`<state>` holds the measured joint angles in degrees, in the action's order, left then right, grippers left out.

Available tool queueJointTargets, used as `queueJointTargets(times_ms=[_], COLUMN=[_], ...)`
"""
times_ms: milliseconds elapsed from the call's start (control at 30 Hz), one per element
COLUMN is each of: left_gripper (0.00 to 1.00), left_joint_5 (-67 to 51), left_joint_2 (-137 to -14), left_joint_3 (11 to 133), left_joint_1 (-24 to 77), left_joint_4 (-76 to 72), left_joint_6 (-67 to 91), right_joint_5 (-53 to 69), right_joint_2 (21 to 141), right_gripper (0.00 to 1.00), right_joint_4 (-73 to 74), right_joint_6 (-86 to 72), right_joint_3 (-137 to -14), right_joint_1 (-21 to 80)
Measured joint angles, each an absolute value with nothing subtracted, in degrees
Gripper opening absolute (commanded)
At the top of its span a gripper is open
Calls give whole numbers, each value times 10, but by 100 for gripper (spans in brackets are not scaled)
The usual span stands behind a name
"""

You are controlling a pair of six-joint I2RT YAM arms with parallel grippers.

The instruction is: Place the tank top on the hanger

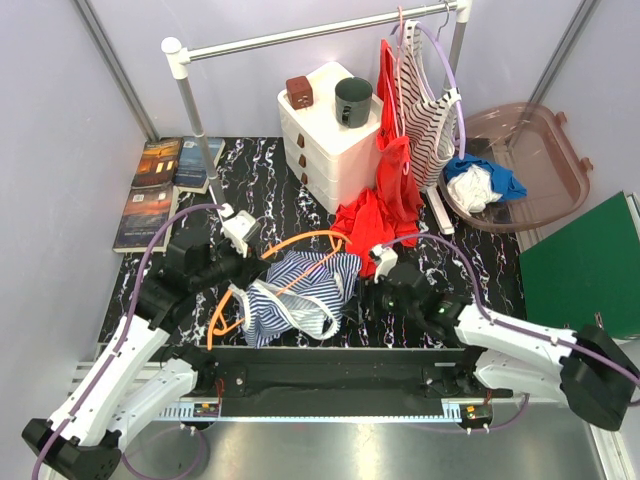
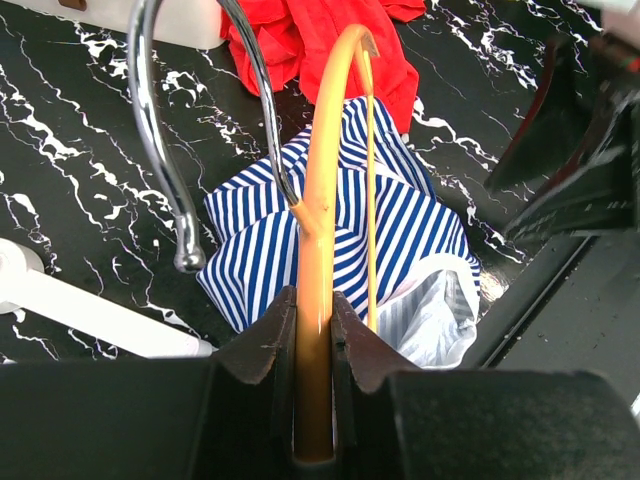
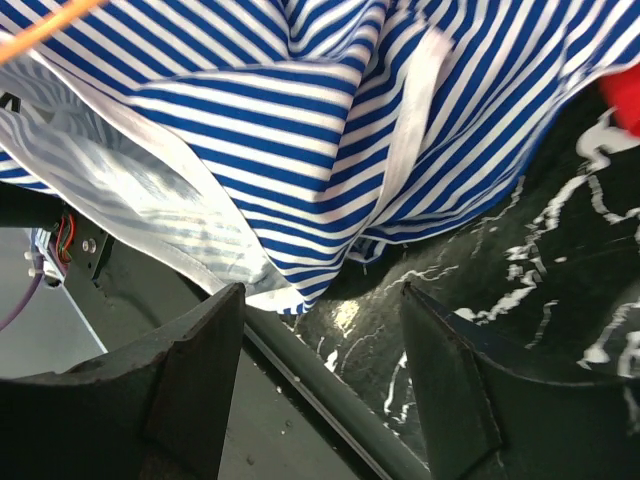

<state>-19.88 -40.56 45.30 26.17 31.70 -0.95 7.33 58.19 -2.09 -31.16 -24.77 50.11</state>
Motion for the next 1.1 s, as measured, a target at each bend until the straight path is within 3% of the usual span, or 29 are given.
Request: queueJointTargets(times_ms=[433,533,633,700,800,1100], left_gripper=[0,0,0,0,0,0], left_joint_5=[-192,-192,-192,-192,-193,-197], left_joint_2=[-406,-405,-404,-404,-401,-373], left_joint_3=[453,453,453,453,453,449], left_joint_1=[261,260,259,259,259,258], left_joint_4=[317,317,317,317,317,315], left_joint_6=[-10,-10,-10,-10,-10,-9], right_joint_5=[51,51,52,53,53,30], right_joint_2=[701,736,764,775,778,692], right_gripper=[70,64,48,25,1,0], right_joint_4=[-145,-157,-169,-174,-178,-104], right_joint_6=[-361,-364,-366,-365,-363,-337], right_joint_3=[-232,-232,-232,-232,-233,-254], right_joint_1=[568,569,569,570,571,539])
